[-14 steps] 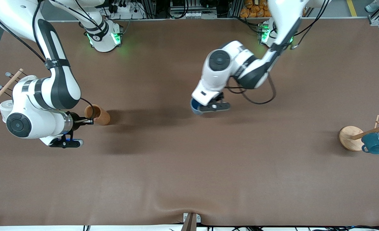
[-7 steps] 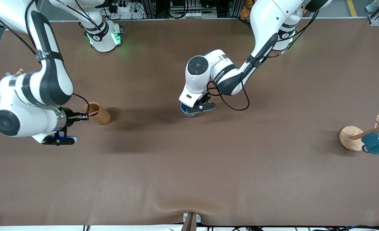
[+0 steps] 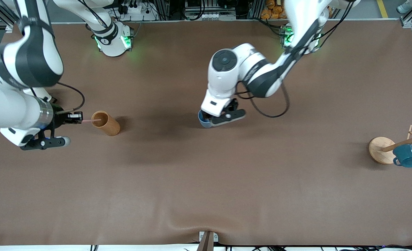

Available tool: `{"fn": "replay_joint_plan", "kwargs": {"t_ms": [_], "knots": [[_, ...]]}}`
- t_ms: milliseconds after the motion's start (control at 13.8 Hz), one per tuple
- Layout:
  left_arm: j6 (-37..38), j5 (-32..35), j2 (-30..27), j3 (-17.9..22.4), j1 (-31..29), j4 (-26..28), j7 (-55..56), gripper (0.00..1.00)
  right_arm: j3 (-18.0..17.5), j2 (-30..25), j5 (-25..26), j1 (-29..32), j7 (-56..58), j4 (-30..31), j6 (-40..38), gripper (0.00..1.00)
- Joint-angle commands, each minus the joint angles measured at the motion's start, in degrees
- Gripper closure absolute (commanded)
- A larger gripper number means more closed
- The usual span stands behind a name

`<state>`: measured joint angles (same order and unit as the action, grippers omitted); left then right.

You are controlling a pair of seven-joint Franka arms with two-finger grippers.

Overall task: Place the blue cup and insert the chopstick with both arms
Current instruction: 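Carry the blue cup to the table middle with the left gripper, then release the blue cup with the left gripper while the right gripper brings the chopstick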

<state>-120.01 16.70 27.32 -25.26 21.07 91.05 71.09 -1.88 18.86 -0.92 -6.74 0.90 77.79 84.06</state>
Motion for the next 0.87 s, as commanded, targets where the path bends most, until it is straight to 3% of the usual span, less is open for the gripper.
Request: {"fn": "replay_joint_plan", "kwargs": {"t_ms": [0,361,578,794], "knots": [[6.7,0.7,-5.2,-0.3,-4.5,-2.5,-1.6,0.0,-0.8,-0.1,0.3,-4.0,2.7,-3.2,0.5,1.0],[19.8,-2.9,-8.0,-0.7,-12.0,-8.8,-12.5,0.0,-1.7,0.4,-2.5,-14.2,0.5,-3.2,9.4,1.0],[22.4,-6.6,-11.1,-0.2,-18.1,-9.0,-25.4,0.0,-1.6,0.5,-5.0,-20.4,-6.6,-3.1,14.3,1.0],[27.1,-9.7,-15.1,6.1,-18.4,-8.9,-40.4,0.0,-1.6,0.8,-4.8,-24.9,-11.8,-2.8,18.3,1.0]]}}
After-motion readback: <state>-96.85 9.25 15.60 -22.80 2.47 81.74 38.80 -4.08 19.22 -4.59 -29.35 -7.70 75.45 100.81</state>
